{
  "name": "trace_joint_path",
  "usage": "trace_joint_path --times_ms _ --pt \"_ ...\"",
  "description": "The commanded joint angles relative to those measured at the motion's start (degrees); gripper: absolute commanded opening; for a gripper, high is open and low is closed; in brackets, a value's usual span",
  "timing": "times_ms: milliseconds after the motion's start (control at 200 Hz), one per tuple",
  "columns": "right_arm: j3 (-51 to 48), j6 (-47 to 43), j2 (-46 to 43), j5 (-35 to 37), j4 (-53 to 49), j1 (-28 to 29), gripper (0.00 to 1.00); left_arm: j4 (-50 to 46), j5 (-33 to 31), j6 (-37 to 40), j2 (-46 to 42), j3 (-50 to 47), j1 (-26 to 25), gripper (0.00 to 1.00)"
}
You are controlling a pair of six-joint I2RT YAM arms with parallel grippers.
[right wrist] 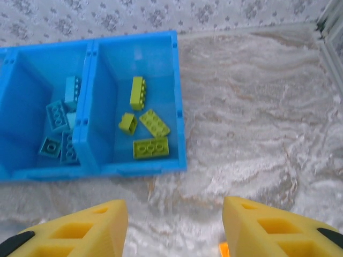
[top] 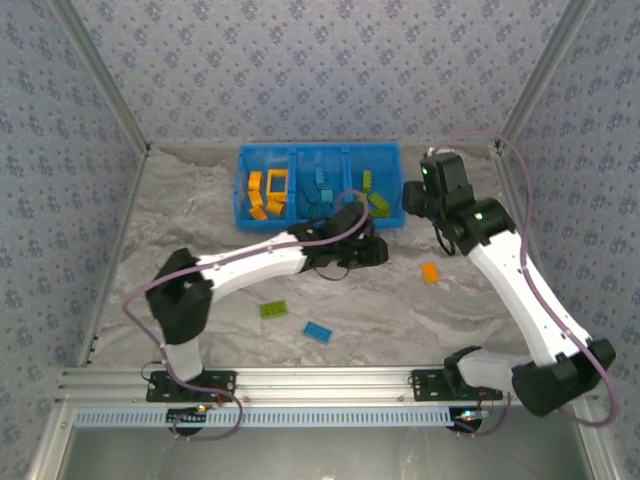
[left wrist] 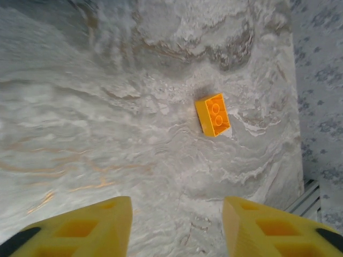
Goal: Sort the legos into containers by color
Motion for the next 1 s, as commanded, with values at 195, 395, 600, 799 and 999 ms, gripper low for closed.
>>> trace_joint_path --times_ms 195,395,600,799,999 --pt "-5.6 5.8 -17.8 -5.2 -12.2 1.4 0.57 -6.8 2.4 -5.6 20.1 22.2 -4.1 0.62" --pt "-8.0 7.6 -24.1 -4.7 -15.9 1.4 0.57 -10.0 0.9 -4.2 28.8 34.4 -4.5 0.63" --pt "-12.5 9.4 -26.3 -5.7 -15.7 1.5 0.56 -11.4 1.4 -2.3 36.3 44.0 -4.6 0.62" --pt "-12.3 9.6 -26.6 -5.7 -15.6 1.6 0.56 -15.0 1.1 -1.3 41.3 51.7 -5.0 0.59" --pt "-11.5 9.7 -26.8 -5.3 -15.7 1.7 0.56 -23.3 -1.8 -1.6 43.0 55.9 -5.2 0.62"
